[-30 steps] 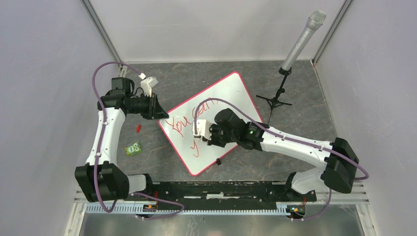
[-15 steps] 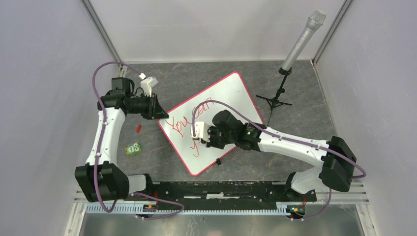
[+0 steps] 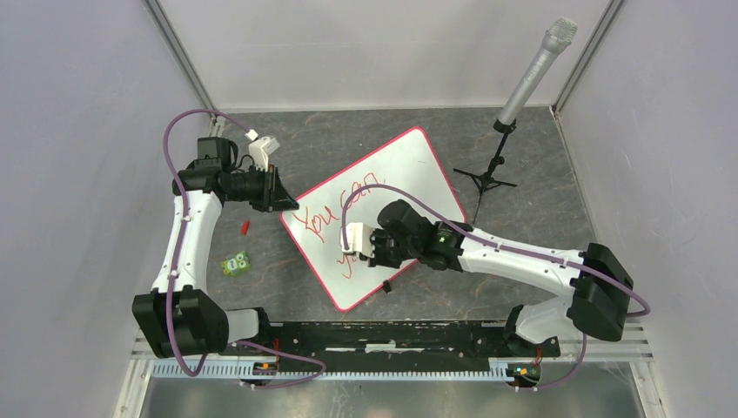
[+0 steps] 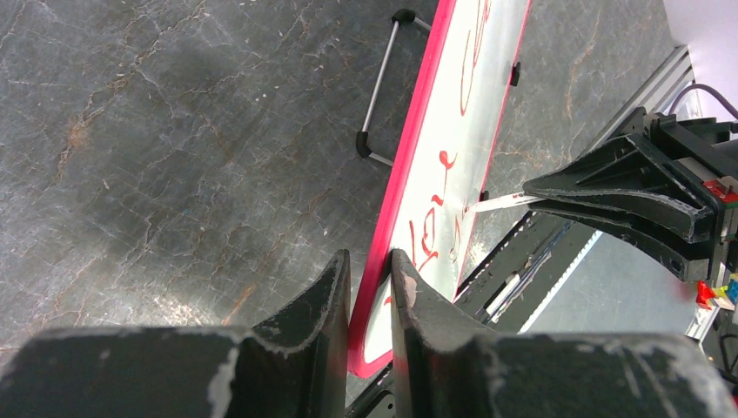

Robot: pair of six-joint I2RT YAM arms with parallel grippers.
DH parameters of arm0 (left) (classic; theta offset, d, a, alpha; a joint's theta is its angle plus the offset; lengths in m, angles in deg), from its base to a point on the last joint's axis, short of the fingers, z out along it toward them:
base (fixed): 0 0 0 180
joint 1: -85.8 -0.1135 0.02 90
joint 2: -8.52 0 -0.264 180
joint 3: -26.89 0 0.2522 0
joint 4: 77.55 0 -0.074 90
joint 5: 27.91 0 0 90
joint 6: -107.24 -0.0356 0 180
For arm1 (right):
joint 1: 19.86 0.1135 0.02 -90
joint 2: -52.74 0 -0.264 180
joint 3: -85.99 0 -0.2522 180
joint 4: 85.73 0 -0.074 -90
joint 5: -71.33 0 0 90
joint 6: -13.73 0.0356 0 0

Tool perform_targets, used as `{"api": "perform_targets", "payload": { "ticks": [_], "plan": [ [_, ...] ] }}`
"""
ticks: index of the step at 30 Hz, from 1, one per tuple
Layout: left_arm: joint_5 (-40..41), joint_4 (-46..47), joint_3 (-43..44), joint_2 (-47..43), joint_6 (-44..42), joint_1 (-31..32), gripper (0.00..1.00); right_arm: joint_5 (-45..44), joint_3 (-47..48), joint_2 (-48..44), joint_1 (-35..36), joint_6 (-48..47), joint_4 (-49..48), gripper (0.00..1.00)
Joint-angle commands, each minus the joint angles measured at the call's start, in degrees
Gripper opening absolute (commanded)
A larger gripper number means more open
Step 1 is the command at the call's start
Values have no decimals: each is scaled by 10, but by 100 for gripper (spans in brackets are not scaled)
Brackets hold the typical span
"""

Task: Write a sentence on the whiteboard

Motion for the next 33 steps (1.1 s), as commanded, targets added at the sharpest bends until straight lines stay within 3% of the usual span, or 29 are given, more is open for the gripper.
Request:
{"api": "perform_targets", "payload": {
  "ticks": [1, 14, 33],
  "plan": [
    [0, 3, 12, 0, -15, 4, 17, -37, 16, -12, -10, -20, 9, 0],
    [0, 3, 13, 3, -14, 4, 17, -28, 57, 9, -12, -3, -9, 0],
    [1, 3, 11, -1, -15, 4, 17, -36, 40, 0, -33, -9, -1, 0]
  ]
}}
